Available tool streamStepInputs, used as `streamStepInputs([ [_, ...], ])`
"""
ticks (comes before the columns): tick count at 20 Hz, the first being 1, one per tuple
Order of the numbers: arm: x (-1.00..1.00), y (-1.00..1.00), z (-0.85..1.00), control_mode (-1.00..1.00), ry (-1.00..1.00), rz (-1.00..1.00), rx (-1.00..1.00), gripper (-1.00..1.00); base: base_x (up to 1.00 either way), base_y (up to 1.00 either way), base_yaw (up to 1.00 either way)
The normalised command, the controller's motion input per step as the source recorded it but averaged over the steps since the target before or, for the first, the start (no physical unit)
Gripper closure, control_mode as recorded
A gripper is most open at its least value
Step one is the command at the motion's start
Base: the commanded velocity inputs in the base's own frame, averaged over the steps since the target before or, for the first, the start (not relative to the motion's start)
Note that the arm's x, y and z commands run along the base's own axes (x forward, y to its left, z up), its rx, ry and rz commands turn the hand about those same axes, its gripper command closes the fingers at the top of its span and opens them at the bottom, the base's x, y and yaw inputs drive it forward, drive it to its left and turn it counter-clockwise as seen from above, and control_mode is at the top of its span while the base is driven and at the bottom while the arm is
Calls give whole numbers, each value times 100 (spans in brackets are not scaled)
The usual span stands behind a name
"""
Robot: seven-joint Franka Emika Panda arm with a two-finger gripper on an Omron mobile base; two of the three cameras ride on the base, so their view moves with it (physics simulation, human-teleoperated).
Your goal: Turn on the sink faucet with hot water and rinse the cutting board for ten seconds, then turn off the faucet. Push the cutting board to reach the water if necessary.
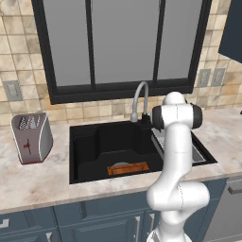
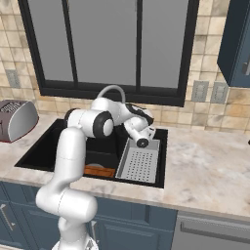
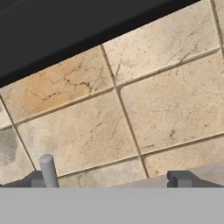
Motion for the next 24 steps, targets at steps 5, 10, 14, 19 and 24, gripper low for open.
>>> streamStepInputs([
  [5,-41,-100,0,-100,0,0,8,-100,0,0,0],
  [10,-25,-100,0,-100,0,0,5,-100,0,0,0],
  [14,-2,-100,0,-100,0,1,4,-100,0,0,0],
  [19,0,-100,0,-100,0,2,4,-100,0,0,0],
  [24,-3,-100,0,-100,0,1,2,-100,0,0,0],
])
